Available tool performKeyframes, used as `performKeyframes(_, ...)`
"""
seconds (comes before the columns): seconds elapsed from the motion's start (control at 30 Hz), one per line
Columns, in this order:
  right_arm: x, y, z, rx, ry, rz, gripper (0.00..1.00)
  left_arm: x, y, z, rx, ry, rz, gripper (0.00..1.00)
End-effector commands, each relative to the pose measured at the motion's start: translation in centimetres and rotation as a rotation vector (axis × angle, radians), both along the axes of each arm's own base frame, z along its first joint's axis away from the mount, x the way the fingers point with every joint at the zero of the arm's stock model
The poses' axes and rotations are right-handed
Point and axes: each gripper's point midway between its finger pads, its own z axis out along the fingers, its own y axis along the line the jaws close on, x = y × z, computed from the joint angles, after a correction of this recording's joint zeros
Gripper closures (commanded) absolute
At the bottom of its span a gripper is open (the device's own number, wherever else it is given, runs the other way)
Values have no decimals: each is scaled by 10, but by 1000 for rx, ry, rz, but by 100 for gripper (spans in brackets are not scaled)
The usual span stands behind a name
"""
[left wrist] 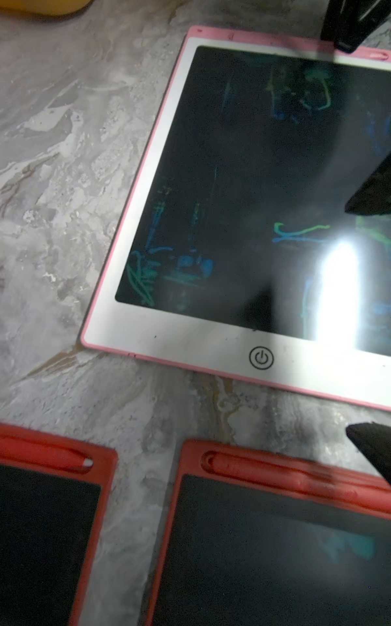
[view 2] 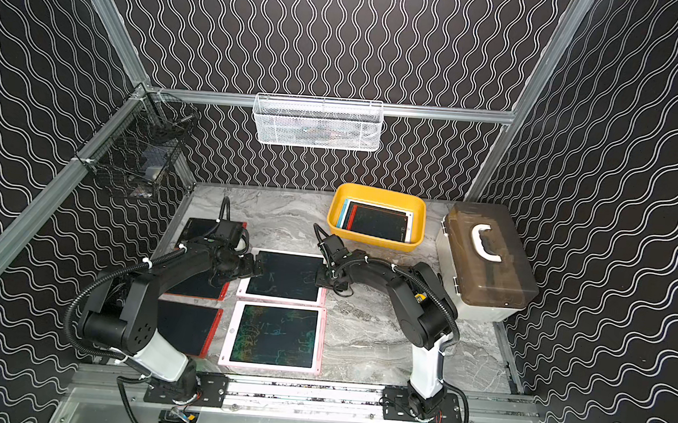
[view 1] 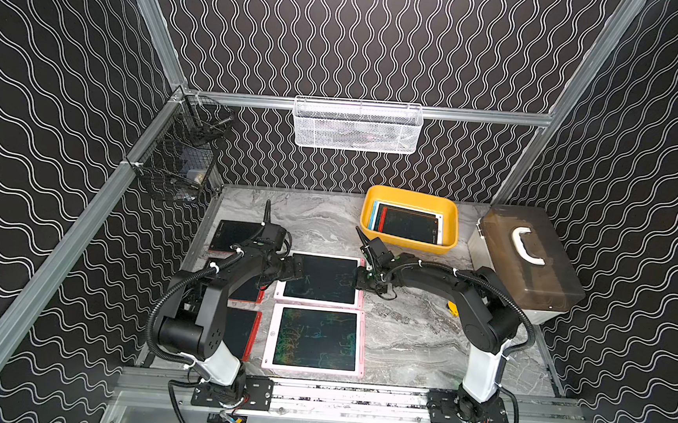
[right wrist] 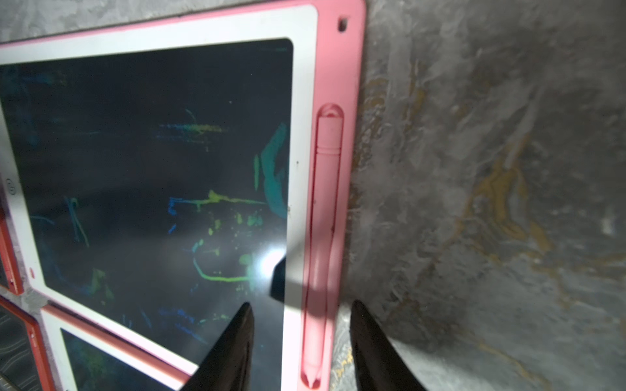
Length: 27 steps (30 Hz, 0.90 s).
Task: Take out the writing tablet from the storage box
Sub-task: Place the writing tablet at the center of the board.
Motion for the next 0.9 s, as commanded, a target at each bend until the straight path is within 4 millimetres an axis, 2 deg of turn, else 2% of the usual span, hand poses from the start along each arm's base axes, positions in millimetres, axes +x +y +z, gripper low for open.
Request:
performKeyframes(0.0, -3, -1, -4, -25, 22, -10, 50, 4, 0, -5, -1, -11, -7, 1)
performKeyframes(0.33, 1, 3, -8, -39, 27, -5, 49, -2, -12, -27, -78, 47, -3, 1)
performKeyframes(0.63, 7, 4, -7, -67, 14, -1, 49, -4, -19, -30, -123, 54, -1, 1)
performKeyframes(0.87, 5, -1, -10, -87, 21, -7, 49, -7, -19, -29, -124, 59, 3, 1)
